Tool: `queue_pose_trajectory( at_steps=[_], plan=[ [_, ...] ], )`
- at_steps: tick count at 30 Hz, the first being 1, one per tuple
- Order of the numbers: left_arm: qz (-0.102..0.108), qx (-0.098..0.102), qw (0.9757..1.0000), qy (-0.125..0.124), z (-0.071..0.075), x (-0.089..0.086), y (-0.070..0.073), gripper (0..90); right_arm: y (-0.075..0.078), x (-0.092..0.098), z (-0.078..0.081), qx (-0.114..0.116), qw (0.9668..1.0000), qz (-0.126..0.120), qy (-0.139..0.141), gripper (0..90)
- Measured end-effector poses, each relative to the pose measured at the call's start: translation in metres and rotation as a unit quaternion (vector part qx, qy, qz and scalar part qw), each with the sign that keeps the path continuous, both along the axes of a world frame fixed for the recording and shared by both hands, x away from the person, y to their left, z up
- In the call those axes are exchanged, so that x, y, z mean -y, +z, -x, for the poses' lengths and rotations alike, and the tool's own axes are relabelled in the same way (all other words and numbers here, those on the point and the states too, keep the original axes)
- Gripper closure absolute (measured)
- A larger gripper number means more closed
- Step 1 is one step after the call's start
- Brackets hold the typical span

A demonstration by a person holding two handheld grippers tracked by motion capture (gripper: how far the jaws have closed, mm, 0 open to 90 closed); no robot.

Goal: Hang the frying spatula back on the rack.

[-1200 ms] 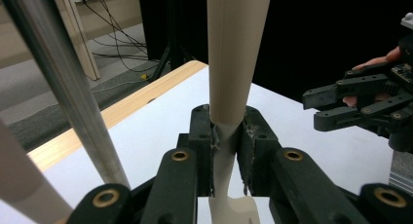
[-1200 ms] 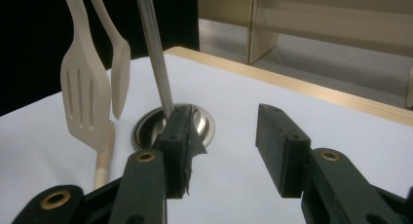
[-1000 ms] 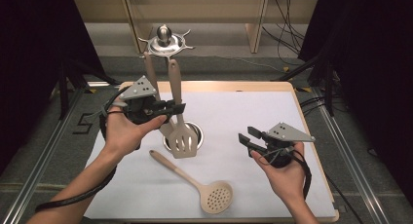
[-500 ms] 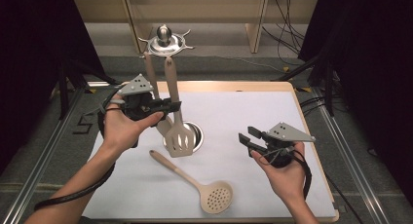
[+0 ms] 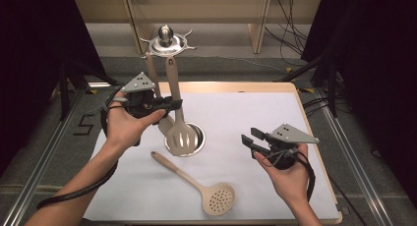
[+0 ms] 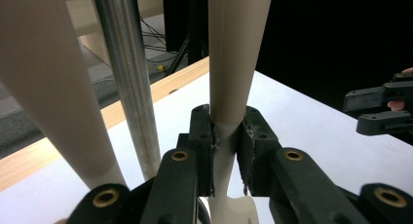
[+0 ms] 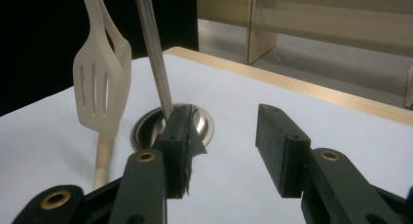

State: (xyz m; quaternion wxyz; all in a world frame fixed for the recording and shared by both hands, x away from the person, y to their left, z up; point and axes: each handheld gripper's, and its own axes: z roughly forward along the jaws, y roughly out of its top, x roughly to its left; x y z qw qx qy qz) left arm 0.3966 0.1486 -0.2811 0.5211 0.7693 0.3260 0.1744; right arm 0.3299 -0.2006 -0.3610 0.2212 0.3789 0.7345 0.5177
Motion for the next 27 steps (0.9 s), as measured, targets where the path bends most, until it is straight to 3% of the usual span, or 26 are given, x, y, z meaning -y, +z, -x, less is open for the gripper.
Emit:
queue_pose_trajectory(
  at_steps=[5, 11, 12, 13, 14, 15, 18, 19, 20, 22, 23, 24, 27],
  plan=[
    [0.002, -0.002, 1.0, 0.004, -0.001, 0.001, -0.001, 76.5, 0.0, 0.001, 0.0, -0.001, 1.0, 0.002, 0.001, 58.6],
    [0.008, 0.013, 0.9999, -0.005, 0.002, -0.004, -0.003, 70.9, -0.002, 0.002, 0.0, 0.003, 1.0, 0.002, -0.002, 58.6],
    [0.007, 0.023, 0.9997, 0.001, 0.004, -0.006, -0.001, 67.0, -0.002, 0.002, 0.0, 0.001, 1.0, 0.0, -0.002, 58.6],
    [-0.057, 0.088, 0.9938, 0.036, 0.001, -0.017, 0.004, 62.5, -0.002, 0.002, 0.0, 0.002, 1.0, 0.001, -0.001, 58.6],
    [-0.046, 0.083, 0.9954, 0.013, 0.003, -0.016, 0.004, 62.5, -0.002, 0.002, 0.0, 0.002, 1.0, 0.001, -0.001, 58.6],
    [0.006, 0.042, 0.9991, 0.001, 0.012, -0.012, 0.002, 61.3, -0.002, 0.002, 0.0, 0.002, 1.0, 0.001, -0.002, 58.6],
    [0.005, 0.059, 0.9982, 0.005, 0.017, -0.021, 0.008, 65.2, -0.001, 0.002, 0.0, 0.003, 1.0, 0.001, -0.005, 58.6],
    [0.022, 0.06, 0.9979, 0.005, 0.019, -0.024, 0.012, 65.2, -0.001, 0.002, 0.0, 0.005, 1.0, 0.003, -0.005, 58.6],
    [0.036, 0.078, 0.9962, 0.013, 0.021, -0.029, 0.018, 76.5, -0.001, 0.0, 0.002, -0.007, 0.9999, -0.004, -0.009, 58.5],
    [0.047, 0.085, 0.9952, 0.014, 0.022, -0.033, 0.023, 79.5, -0.001, -0.001, 0.002, -0.004, 0.9999, -0.005, -0.012, 58.6],
    [0.055, 0.091, 0.9941, 0.017, 0.022, -0.035, 0.026, 84.1, -0.002, 0.0, 0.0, 0.008, 1.0, 0.004, -0.002, 58.7],
    [0.06, 0.096, 0.9933, 0.018, 0.022, -0.036, 0.029, 88.9, -0.001, -0.001, 0.001, -0.005, 1.0, -0.001, -0.001, 58.8],
    [0.083, 0.116, 0.9894, 0.025, 0.025, -0.041, 0.041, 89.2, -0.002, -0.001, 0.001, -0.007, 1.0, 0.0, -0.001, 58.9]
  ],
)
